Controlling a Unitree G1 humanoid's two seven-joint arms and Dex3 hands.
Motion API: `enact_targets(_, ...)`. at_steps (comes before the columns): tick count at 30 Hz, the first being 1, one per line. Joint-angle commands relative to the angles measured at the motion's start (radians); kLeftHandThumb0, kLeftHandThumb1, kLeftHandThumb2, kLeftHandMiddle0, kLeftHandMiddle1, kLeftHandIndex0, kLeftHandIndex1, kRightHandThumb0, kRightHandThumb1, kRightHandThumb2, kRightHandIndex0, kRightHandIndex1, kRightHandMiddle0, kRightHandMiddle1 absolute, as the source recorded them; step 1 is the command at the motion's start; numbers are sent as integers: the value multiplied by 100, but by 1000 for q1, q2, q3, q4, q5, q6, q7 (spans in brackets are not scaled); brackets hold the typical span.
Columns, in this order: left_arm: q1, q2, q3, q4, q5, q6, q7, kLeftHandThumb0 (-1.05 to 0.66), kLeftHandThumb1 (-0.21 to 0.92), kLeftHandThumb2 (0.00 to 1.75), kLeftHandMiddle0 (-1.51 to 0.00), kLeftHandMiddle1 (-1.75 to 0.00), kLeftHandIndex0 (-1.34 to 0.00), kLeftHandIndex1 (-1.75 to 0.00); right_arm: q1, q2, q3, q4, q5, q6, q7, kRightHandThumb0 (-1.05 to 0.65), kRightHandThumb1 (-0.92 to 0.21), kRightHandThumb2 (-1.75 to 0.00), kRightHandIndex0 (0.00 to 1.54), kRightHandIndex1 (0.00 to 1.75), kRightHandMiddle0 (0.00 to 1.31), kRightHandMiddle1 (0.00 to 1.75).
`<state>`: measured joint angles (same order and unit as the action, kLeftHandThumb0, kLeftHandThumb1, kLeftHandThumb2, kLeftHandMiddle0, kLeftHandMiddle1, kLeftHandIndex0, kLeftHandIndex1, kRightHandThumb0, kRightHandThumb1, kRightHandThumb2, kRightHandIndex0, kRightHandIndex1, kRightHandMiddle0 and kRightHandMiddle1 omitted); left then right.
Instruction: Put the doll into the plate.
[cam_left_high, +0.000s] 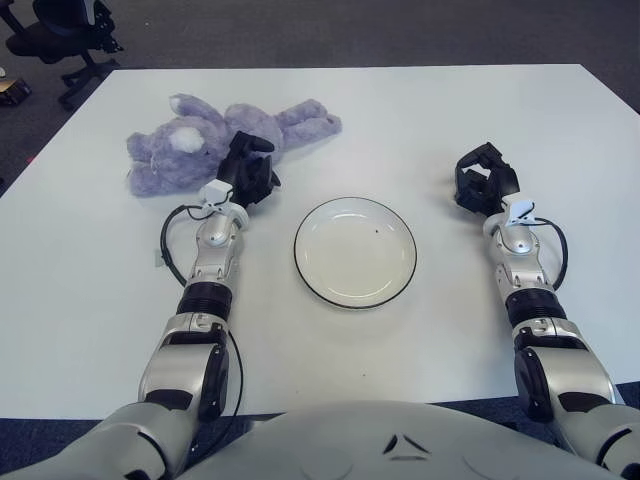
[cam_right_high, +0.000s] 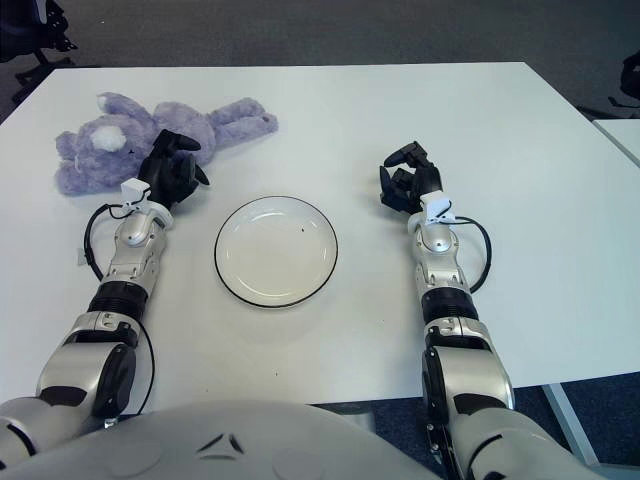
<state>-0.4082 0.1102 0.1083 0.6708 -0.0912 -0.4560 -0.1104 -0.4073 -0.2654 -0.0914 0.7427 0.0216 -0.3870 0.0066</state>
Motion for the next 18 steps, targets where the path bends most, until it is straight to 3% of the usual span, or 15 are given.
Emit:
enact_targets(1, 100, -17, -11, 62, 15, 3, -10, -37, 75, 75, -82, -175, -31, -175, 92, 14, 22, 58, -36, 60, 2, -40, -62, -91, 87, 175, 39, 175)
enact_targets(18, 102, -17, -10, 60, 14, 2, -10, -37, 74, 76, -81, -175, -31, -175, 91, 13, 26, 59, -36, 64, -1, -40, -62, -92, 86, 175, 39, 175)
